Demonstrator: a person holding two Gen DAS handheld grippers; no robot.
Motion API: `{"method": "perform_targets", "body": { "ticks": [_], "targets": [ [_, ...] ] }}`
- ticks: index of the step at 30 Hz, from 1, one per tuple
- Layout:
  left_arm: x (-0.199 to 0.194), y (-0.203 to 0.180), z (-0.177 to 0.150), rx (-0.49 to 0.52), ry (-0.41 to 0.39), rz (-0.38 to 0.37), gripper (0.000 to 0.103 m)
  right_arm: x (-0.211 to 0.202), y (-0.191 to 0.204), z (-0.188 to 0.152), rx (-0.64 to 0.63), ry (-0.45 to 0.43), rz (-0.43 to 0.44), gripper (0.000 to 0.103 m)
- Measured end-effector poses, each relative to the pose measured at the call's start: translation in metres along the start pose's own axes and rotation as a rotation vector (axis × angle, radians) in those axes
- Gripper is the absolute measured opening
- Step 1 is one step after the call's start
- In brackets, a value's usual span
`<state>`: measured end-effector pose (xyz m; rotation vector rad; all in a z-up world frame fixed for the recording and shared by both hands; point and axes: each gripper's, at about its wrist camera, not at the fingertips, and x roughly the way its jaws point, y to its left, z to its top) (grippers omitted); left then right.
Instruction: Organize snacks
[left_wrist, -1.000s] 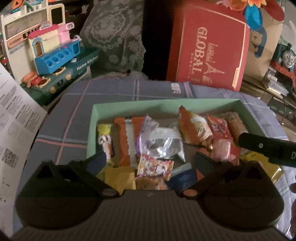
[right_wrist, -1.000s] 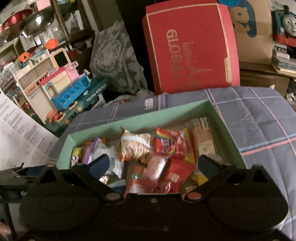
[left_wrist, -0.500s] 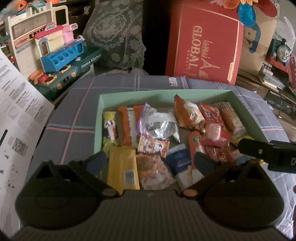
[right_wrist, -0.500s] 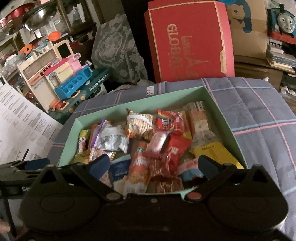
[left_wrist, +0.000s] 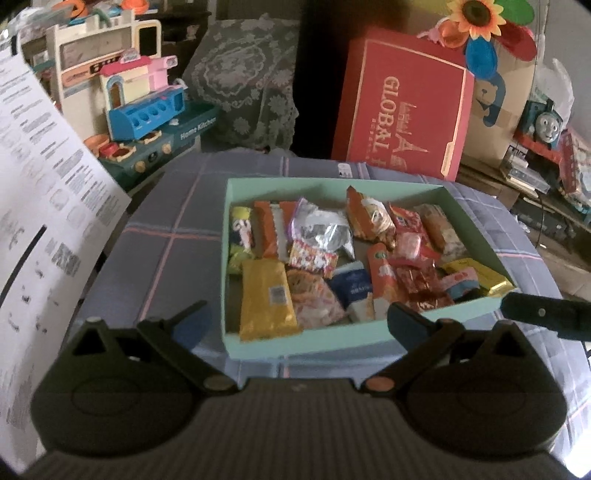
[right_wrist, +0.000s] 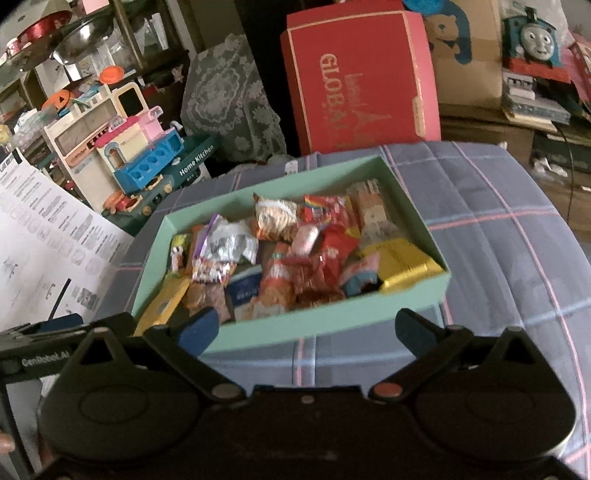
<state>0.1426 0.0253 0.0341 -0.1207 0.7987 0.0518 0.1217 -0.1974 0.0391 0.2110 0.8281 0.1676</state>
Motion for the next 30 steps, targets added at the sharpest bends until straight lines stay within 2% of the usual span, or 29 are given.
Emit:
{"method": "perform_targets", "body": {
  "ticks": [4,9,15,22,30],
  "targets": [
    [-0.011,0.009,-0.019,-0.025,0.01,0.023,0.103,-0.011,-0.004,-0.016,0.005,0.024,-0.012,0.103],
    [-0.018,0.018,-0.039,-0.049,0.061,0.011,0.103,-0.014,-0.005,-0.038,0.008,0.073,-0.046,0.103],
    [-0.022,0.017,-0.057,-0.018,0.08,0.072,0.103,-0.015,0.003,-0.06,-0.013,0.121,-0.047,0.103],
    [-0.019,0.023,-0.067,-0.033,0.118,0.098,0.103,-0.017,0.011,-0.066,-0.05,0.125,-0.068,0.103],
    [-0.02,0.025,-0.067,-0.024,0.11,0.139,0.103,-0.015,0.01,-0.067,-0.071,0.133,-0.077,0.103]
  ]
}}
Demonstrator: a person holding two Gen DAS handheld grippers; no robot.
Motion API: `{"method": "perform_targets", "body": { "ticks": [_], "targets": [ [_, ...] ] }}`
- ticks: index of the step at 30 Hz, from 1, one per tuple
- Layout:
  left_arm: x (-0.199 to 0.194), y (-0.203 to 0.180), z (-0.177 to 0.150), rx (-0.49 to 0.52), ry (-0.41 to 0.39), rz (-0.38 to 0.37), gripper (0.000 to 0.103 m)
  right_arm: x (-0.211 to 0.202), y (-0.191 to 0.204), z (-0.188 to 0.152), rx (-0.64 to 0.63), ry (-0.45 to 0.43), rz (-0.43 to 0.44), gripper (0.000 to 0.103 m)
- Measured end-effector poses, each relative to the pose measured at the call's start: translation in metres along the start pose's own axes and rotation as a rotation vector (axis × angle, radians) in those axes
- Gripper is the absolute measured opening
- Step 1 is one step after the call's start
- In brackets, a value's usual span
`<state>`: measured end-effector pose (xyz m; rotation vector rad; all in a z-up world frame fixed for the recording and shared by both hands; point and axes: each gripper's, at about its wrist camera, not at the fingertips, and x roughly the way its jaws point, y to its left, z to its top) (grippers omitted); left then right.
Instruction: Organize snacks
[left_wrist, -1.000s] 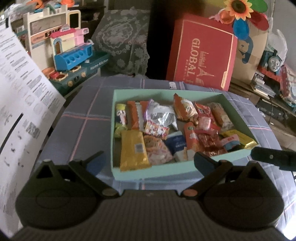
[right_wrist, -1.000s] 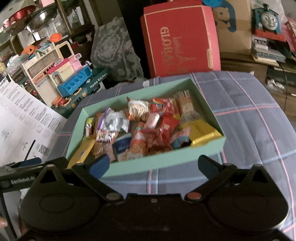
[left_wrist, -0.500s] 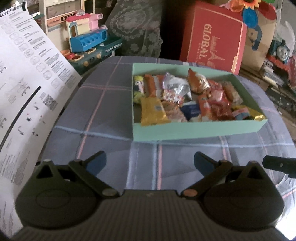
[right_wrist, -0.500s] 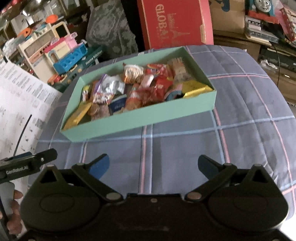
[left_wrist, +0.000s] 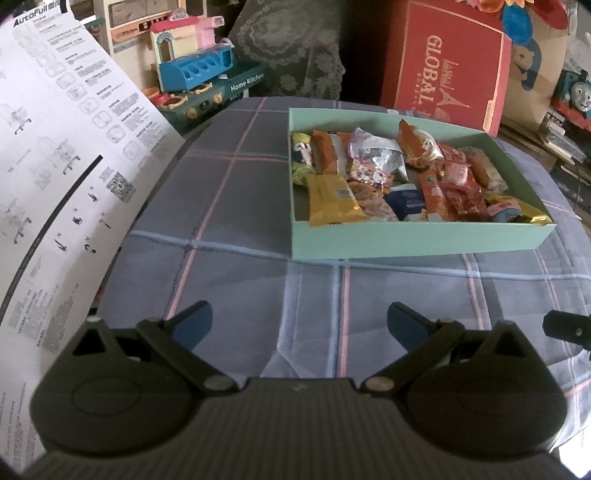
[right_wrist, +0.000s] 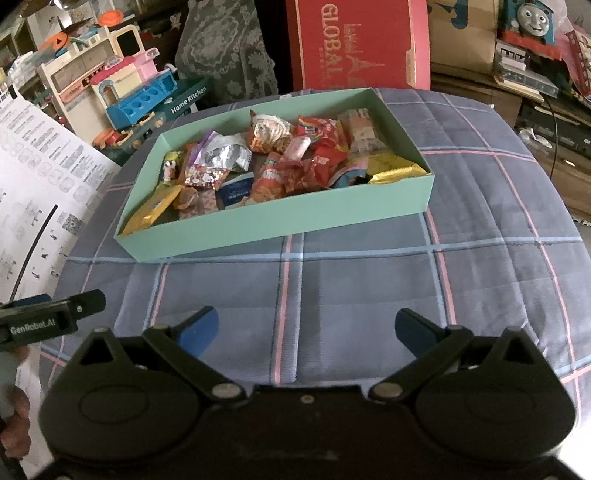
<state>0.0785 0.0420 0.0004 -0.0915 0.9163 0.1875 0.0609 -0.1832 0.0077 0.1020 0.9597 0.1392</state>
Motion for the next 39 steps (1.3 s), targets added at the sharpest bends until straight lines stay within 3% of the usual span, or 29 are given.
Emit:
{"method": "perform_targets", "body": {
  "ticks": [22,39],
  "targets": [
    [0.009,-0.012,0.012,0.043,0.005,0.017,0.103,0.004,-0.008,0.008,0.014,0.013,-0.027,0.103],
    [0.015,-0.006,0.017,0.033,0.013,-0.011,0.103,0.006,0.0,0.016,-0.033,0.023,-0.055,0.103]
  ]
}}
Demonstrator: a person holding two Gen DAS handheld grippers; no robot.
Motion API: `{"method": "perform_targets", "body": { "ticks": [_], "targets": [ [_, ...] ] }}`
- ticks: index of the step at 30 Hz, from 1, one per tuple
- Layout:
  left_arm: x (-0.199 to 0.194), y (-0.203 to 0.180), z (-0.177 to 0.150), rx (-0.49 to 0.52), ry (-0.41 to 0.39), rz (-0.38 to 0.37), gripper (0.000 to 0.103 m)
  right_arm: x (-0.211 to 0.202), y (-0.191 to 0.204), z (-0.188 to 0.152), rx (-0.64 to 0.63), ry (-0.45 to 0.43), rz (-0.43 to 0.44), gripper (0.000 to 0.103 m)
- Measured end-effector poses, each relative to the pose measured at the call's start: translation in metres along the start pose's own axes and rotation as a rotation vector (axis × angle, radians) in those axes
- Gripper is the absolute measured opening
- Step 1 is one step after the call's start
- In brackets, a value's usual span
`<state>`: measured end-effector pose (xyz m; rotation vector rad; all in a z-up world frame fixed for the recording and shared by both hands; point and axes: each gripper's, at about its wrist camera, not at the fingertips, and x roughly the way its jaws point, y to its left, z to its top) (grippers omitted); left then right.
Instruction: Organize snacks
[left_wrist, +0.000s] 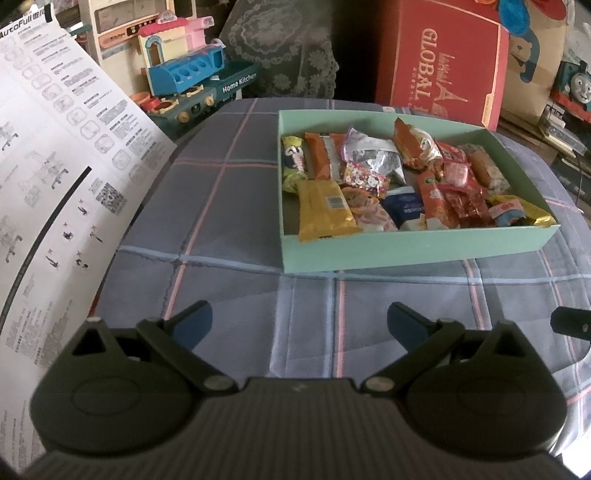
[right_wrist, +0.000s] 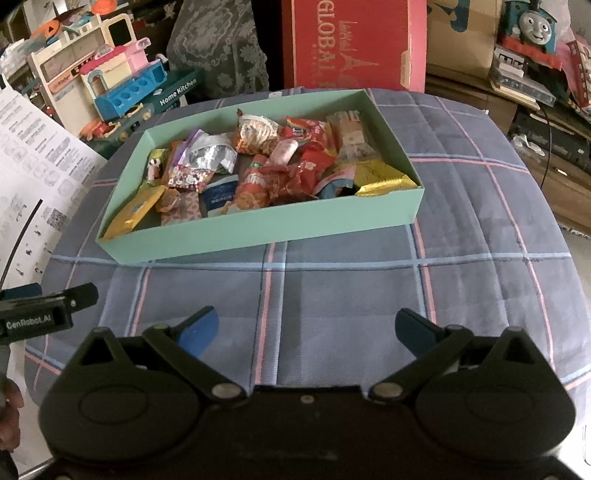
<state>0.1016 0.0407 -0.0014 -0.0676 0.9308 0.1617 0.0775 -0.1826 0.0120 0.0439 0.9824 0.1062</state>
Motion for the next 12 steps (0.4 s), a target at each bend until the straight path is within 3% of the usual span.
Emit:
{"method": "perform_targets", "body": {
  "ticks": [12],
  "targets": [
    [-0.0036,-0.0039,-0.0029,0.04,-0.02,-0.024,0.103,0.0012,0.0049,0.0016,-0.029,0.001,-0.019,0.103]
  ]
}}
